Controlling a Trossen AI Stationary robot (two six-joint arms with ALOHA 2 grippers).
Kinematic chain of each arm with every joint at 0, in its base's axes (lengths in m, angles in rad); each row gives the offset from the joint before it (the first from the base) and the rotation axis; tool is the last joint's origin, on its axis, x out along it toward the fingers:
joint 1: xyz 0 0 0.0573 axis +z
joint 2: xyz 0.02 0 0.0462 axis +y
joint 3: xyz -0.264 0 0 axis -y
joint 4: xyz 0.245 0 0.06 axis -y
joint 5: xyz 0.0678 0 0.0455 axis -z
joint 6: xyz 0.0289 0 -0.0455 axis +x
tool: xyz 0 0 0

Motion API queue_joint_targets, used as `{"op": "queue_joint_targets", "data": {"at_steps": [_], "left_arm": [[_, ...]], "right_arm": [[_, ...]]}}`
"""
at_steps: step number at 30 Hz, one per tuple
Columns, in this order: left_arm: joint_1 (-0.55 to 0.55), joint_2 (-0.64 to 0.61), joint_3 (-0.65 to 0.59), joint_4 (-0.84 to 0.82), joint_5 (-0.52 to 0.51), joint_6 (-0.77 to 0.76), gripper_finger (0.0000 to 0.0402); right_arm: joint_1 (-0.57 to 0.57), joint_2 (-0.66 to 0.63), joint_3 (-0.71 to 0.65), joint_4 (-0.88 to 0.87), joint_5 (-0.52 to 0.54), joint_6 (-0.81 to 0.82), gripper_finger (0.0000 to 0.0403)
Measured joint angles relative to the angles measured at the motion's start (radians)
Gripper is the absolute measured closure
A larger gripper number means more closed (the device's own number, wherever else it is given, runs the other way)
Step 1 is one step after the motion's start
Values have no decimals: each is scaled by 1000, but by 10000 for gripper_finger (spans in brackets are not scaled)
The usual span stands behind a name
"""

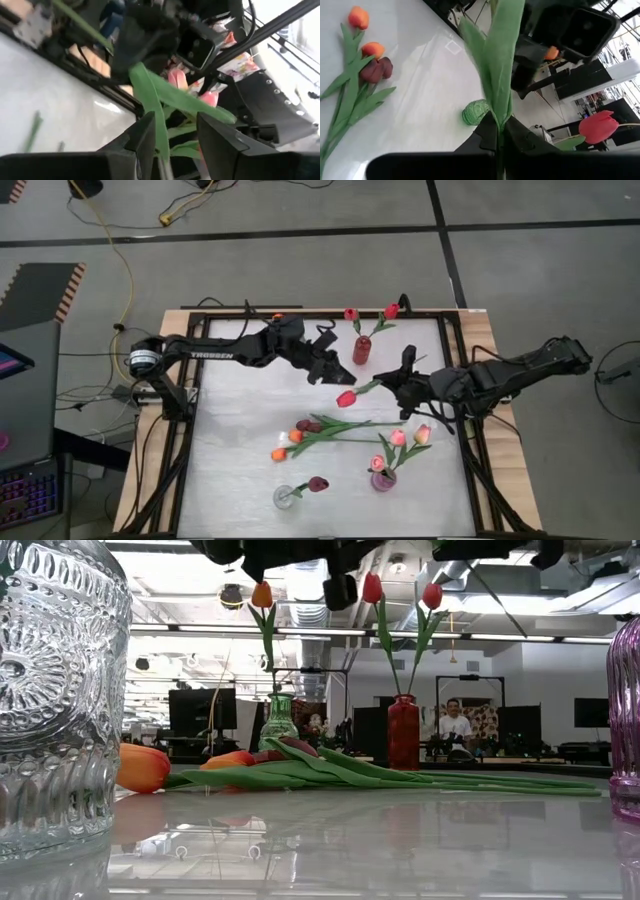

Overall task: Sort flowers into vase by color
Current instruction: Put the red flower into the red vase

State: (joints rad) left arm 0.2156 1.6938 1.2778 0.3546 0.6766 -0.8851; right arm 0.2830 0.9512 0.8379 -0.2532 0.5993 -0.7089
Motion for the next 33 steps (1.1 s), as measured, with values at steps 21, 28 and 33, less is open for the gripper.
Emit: {"op": "queue_joint_targets", "data": {"at_steps": [21, 28, 33], "left_arm": [[2, -398, -76, -543, -412, 587, 274], [-27, -593, -395, -373, -450, 543, 282], [-30, -702, -618, -249, -461, 524, 283]], "right_arm": [[-34, -239, 0, -46, 5, 299, 373], [-86, -271, -26, -86, -54, 427, 373], [-129, -306, -164, 54, -77, 440, 373]]}}
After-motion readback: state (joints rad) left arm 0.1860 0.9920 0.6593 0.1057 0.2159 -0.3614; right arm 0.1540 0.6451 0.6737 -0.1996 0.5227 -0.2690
